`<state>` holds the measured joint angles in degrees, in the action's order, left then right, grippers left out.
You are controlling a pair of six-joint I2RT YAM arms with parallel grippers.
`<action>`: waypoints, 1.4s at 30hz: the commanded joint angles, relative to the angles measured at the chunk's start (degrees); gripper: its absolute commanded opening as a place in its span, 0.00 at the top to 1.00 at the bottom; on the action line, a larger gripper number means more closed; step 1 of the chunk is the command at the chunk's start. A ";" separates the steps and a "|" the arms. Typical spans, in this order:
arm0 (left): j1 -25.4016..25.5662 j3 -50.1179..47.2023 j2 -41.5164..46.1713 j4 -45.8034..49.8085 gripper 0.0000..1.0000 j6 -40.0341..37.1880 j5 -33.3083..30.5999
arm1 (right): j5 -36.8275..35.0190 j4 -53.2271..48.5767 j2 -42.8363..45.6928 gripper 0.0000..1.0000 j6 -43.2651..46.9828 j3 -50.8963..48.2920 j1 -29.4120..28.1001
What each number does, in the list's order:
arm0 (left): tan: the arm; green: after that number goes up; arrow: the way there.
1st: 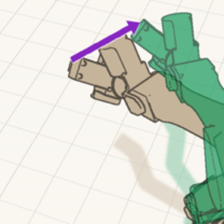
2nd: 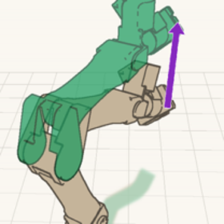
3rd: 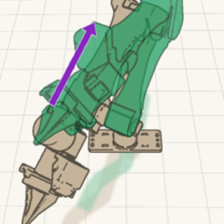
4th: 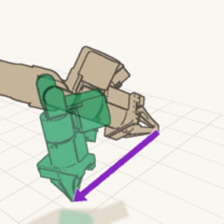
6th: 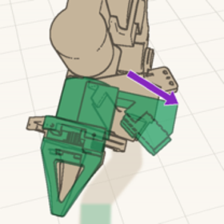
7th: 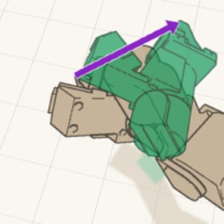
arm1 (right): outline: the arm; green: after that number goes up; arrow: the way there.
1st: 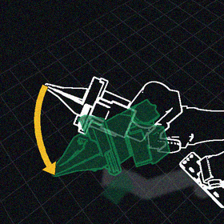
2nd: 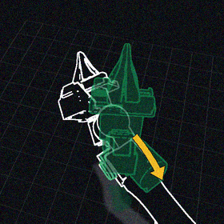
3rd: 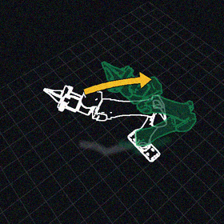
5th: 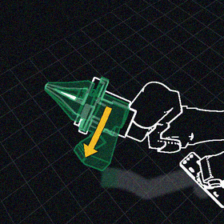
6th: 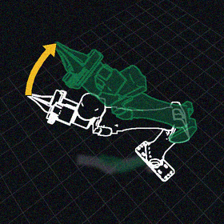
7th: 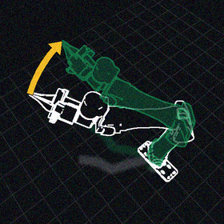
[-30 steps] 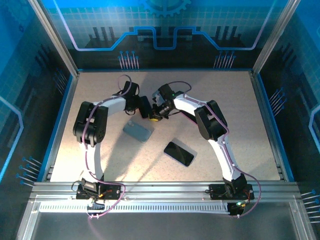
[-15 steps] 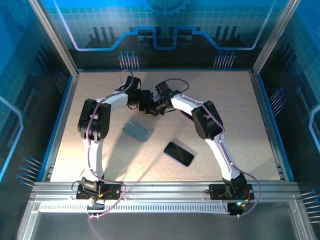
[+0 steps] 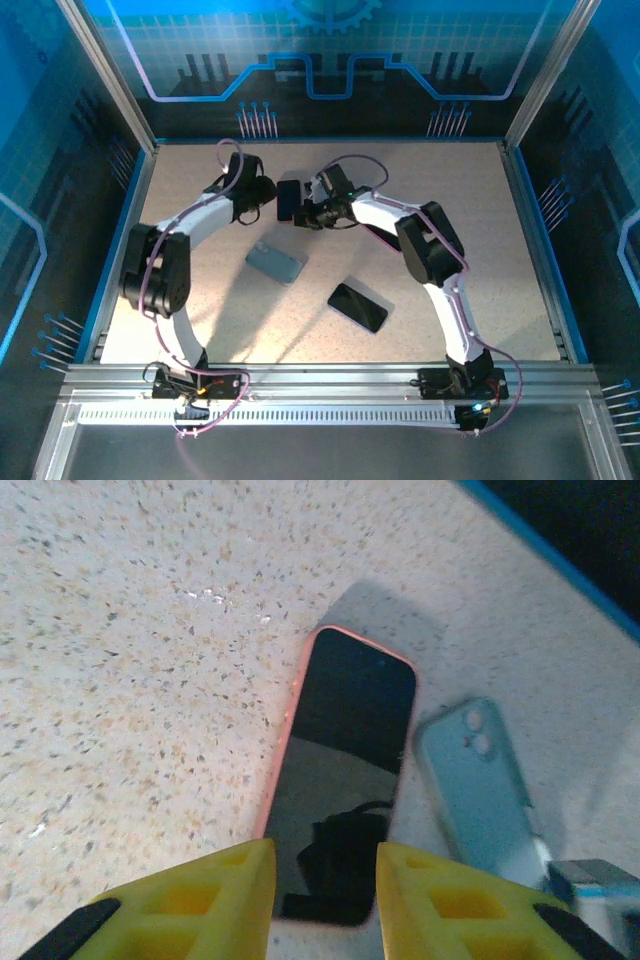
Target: Put the phone into the phone case
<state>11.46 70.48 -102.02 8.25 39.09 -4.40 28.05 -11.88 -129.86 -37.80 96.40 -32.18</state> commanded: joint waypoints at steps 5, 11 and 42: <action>1.46 -14.96 13.47 0.78 0.66 3.93 1.87 | -9.03 -5.56 21.53 0.78 14.33 -17.70 -0.30; 6.08 -23.11 21.94 4.29 0.65 5.25 0.93 | -17.11 -11.22 32.02 0.61 19.95 -32.92 -1.68; 14.21 -26.47 24.21 11.43 0.63 5.58 -0.51 | -14.64 -19.47 47.12 0.16 18.07 -52.56 -6.66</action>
<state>25.26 43.29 -77.43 18.17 44.91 -3.84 9.78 -31.03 -84.47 -17.89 44.86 -38.30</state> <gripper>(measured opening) 0.370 0.838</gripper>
